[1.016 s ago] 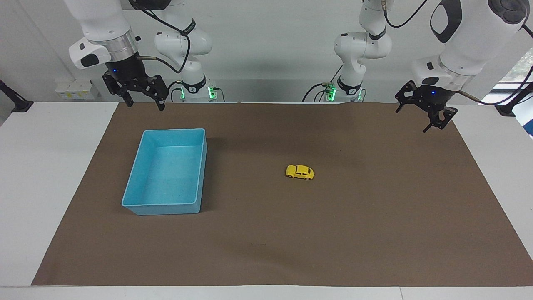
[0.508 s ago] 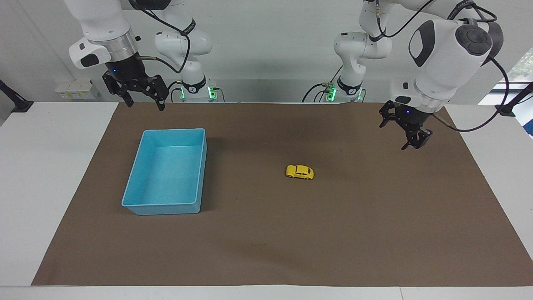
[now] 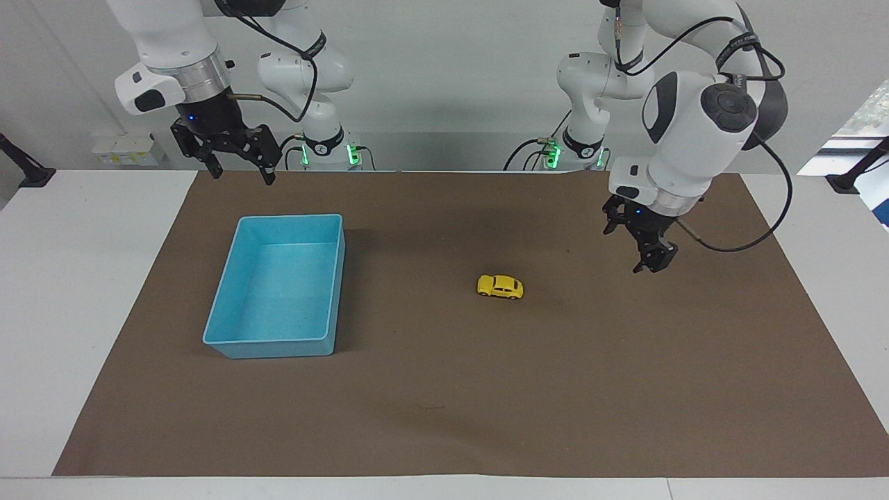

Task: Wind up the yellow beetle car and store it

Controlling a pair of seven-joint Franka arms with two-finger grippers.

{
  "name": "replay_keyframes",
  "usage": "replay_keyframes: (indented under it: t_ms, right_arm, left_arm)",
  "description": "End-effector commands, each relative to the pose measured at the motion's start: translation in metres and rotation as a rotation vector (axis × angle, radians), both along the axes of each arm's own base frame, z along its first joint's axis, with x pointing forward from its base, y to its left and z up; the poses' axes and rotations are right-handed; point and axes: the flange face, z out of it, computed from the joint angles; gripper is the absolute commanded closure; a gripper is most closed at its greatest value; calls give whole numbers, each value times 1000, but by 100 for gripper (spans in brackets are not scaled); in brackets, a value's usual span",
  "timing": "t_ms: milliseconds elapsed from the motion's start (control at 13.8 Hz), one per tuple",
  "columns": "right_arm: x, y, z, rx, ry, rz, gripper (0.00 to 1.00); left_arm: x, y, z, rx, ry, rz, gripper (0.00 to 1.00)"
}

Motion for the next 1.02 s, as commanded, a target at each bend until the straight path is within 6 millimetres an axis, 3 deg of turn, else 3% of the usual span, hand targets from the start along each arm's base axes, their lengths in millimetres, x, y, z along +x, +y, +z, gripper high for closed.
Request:
replay_keyframes:
  t_ms: [0,290,435,653,798,943]
  right_arm:
    - [-4,-1,4,24,-11,-15,0]
    - [-4,-1,4,24,-11,-15,0]
    - [-4,-1,4,24,-13,-16,0]
    - [-4,-1,4,24,-11,-15,0]
    - [-4,-1,4,24,-13,-16,0]
    - [-4,-1,4,24,-13,-16,0]
  left_arm:
    - [4,-20,-28,-49,-12,-59,0]
    - [-2,-63,-55,-51,-32,-146,0]
    - [-3,-71,-59,-56,-42,-155,0]
    - [-12,-108,-82,-52,-36,-205,0]
    - [-19,-109,-89,-54,-48,-244,0]
    - [-25,-124,-97,-56,-60,-274,0]
